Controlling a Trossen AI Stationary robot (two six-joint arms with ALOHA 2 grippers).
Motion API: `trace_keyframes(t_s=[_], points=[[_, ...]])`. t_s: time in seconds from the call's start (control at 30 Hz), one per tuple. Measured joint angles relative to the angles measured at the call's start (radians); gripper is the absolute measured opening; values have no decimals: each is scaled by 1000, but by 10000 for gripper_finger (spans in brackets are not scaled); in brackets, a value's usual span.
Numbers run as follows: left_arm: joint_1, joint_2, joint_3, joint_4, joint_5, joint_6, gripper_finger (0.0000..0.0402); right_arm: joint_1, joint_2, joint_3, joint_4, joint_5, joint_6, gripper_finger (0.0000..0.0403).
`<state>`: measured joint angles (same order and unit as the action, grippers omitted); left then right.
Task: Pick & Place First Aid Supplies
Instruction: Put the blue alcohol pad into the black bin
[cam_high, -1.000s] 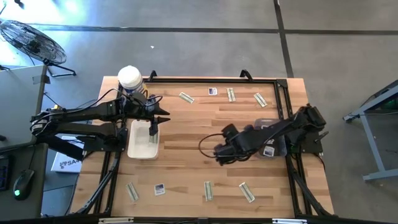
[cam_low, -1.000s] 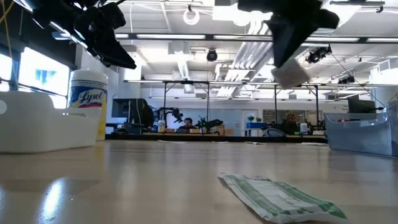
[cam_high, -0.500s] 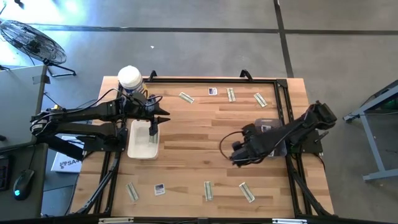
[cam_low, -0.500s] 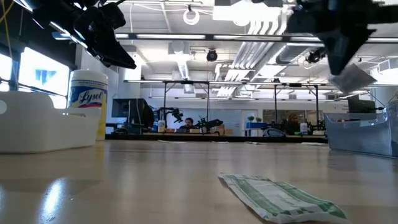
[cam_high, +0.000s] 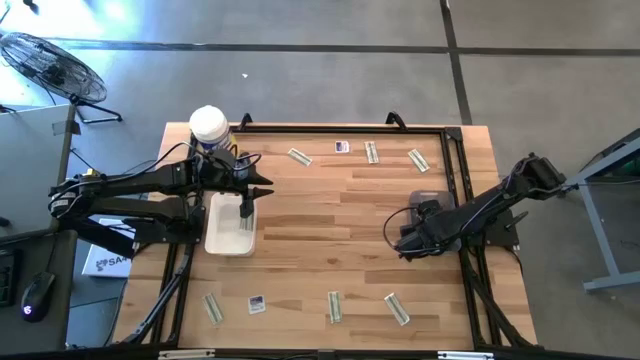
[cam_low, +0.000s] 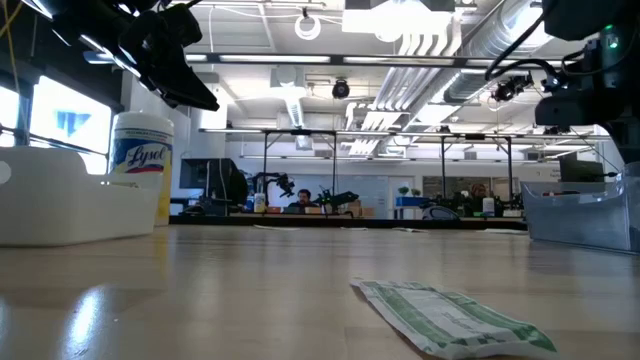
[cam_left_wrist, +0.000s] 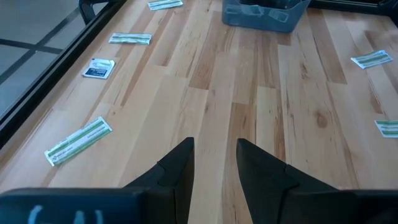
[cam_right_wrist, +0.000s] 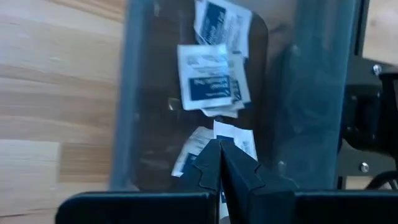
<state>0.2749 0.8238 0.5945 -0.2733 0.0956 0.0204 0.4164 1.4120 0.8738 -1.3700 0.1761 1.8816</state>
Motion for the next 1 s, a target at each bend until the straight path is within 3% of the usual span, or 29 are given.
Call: trace_keyframes(t_s=[0.47, 1.0], points=[[0, 0, 0, 0, 0, -3, 117, 0, 0, -129, 154, -92, 7, 0], [0, 0, 0, 1, 2, -3, 117, -1, 0, -135, 213, -82, -28, 11]])
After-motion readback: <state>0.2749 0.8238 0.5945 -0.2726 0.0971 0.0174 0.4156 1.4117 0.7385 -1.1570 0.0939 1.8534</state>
